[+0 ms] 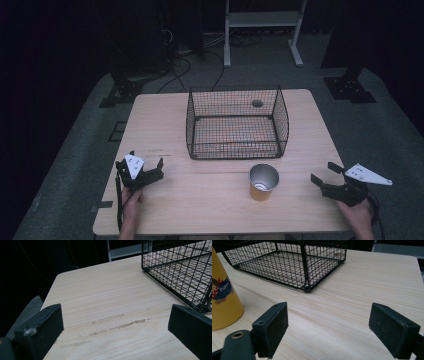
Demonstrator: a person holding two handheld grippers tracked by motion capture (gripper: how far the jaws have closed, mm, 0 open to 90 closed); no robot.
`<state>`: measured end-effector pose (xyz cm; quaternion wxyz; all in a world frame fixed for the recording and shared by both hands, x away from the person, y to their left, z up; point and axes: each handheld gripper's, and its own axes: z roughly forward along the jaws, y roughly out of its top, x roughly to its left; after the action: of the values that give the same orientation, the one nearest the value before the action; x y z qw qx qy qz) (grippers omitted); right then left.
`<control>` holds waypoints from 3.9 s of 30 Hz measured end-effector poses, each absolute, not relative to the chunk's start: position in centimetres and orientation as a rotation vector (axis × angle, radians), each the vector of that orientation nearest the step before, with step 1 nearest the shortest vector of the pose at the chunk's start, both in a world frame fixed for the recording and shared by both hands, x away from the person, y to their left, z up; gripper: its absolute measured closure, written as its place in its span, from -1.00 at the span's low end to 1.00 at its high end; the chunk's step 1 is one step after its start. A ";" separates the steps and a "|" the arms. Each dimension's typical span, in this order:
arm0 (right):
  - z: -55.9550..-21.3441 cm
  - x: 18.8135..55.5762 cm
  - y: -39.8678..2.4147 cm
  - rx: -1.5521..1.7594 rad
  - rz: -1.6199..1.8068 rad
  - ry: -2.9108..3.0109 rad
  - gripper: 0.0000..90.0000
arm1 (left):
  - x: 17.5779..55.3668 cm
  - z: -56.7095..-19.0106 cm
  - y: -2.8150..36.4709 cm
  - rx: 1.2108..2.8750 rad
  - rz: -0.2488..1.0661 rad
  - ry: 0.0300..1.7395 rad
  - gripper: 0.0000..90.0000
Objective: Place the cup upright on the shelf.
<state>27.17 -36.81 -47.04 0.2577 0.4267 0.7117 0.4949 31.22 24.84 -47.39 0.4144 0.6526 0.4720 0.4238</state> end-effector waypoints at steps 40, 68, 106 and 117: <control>-46.5 26.7 -33.2 1.011 1.363 2.080 -0.66 | 31.1 -47.4 24.8 1.649 1.065 1.182 -1.00; -45.7 24.3 -30.0 0.846 1.370 2.201 -0.77 | 31.1 -47.4 24.7 1.659 1.074 1.185 -1.00; -45.3 25.6 -25.8 0.796 1.386 2.351 -0.96 | 31.1 -47.4 24.6 1.655 1.078 1.183 -1.00; -44.8 26.2 -24.1 0.783 1.392 2.376 -0.96 | 31.1 -47.4 24.6 1.657 1.079 1.182 -1.00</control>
<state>26.22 -24.14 -44.76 0.1390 0.2709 0.8218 0.4816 31.06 24.56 -47.45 0.4069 0.6570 0.4687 0.4280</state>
